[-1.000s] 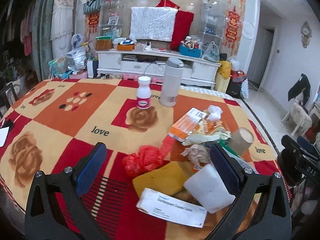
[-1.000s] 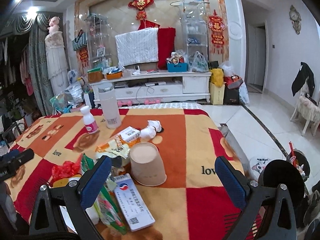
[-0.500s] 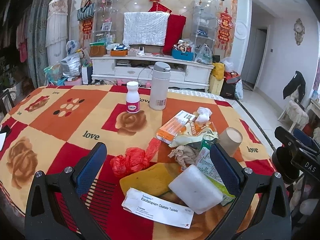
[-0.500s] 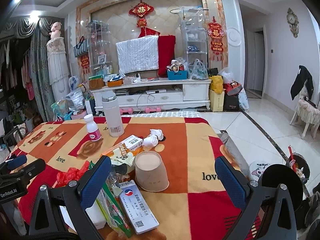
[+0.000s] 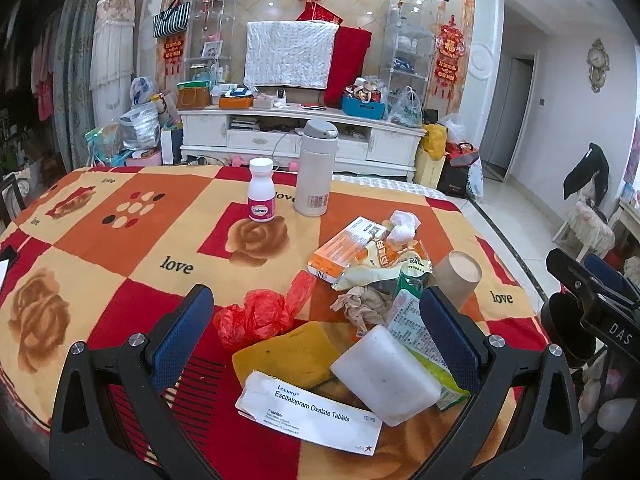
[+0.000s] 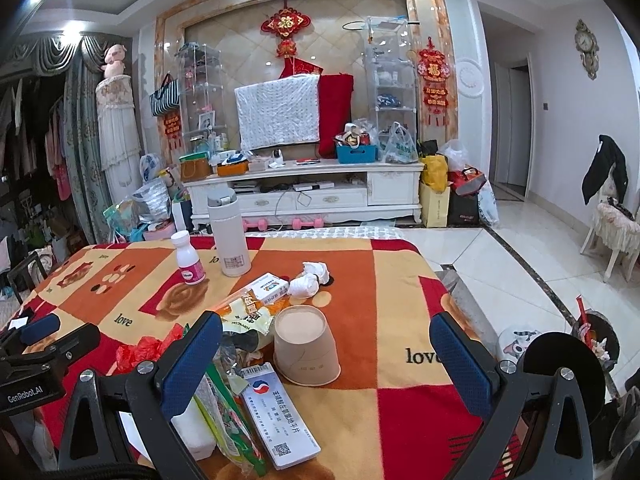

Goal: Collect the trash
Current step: 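Approach the red plastic bag and white foam block with both tools, then grasp the red plastic bag with left tool while right grasps white foam block, then carry both items to the black bin and open both tools over it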

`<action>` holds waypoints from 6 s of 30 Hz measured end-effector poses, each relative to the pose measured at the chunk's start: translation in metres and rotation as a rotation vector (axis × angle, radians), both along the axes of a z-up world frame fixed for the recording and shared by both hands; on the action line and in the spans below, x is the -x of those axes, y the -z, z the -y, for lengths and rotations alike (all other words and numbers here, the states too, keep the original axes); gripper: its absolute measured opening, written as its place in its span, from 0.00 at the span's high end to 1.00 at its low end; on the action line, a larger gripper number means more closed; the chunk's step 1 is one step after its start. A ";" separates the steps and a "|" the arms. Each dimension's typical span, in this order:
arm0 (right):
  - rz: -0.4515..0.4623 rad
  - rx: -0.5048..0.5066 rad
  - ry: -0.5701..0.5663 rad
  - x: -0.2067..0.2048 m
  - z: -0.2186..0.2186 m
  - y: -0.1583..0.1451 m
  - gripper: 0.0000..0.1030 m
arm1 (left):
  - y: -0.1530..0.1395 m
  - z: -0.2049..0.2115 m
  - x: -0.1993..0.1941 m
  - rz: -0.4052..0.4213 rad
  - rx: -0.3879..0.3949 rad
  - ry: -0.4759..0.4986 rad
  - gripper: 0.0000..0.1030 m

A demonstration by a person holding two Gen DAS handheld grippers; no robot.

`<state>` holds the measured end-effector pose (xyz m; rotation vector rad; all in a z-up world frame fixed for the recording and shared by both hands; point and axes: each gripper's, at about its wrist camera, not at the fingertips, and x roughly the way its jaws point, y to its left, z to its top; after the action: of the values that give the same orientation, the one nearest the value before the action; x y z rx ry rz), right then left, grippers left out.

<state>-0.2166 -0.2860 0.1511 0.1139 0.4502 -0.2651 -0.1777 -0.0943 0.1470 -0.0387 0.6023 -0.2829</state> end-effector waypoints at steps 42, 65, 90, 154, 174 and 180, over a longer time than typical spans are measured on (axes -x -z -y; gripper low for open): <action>-0.063 0.014 -0.015 -0.016 -0.007 0.015 0.00 | 0.019 -0.011 -0.012 -0.069 0.013 -0.005 0.00; -0.122 0.002 -0.061 -0.026 -0.009 0.027 0.00 | 0.043 -0.044 -0.024 -0.131 -0.040 -0.018 0.01; -0.171 0.017 -0.230 -0.025 -0.043 0.032 0.01 | 0.048 -0.049 -0.035 -0.142 -0.041 -0.030 0.01; -0.204 -0.113 -0.341 -0.025 0.012 0.014 0.69 | -0.003 0.077 -0.064 -0.225 -0.008 0.349 0.75; -0.271 -0.158 0.074 0.052 0.224 0.053 0.69 | 0.002 0.305 0.001 -0.278 -0.068 0.627 0.74; -0.279 -0.198 0.204 0.082 0.286 0.066 0.69 | 0.020 0.376 0.015 -0.317 -0.099 0.678 0.74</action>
<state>-0.2983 -0.5725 0.0850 0.3202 0.7436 -0.4396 -0.1926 -0.4700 0.1272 0.2248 0.9349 -0.9153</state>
